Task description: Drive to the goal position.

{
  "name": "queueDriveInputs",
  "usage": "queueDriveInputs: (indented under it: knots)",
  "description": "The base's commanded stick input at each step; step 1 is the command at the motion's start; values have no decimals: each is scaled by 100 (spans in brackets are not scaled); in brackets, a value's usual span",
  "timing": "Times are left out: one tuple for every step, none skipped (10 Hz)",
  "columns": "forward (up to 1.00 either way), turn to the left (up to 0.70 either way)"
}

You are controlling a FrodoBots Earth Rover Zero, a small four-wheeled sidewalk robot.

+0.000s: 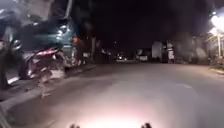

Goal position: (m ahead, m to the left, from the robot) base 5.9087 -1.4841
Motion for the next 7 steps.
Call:
queueDriveInputs:
  knots:
    - [70,0]
    - [70,0]
    - [70,0]
    - [70,0]
    - [70,0]
    - [70,0]
    - [70,0]
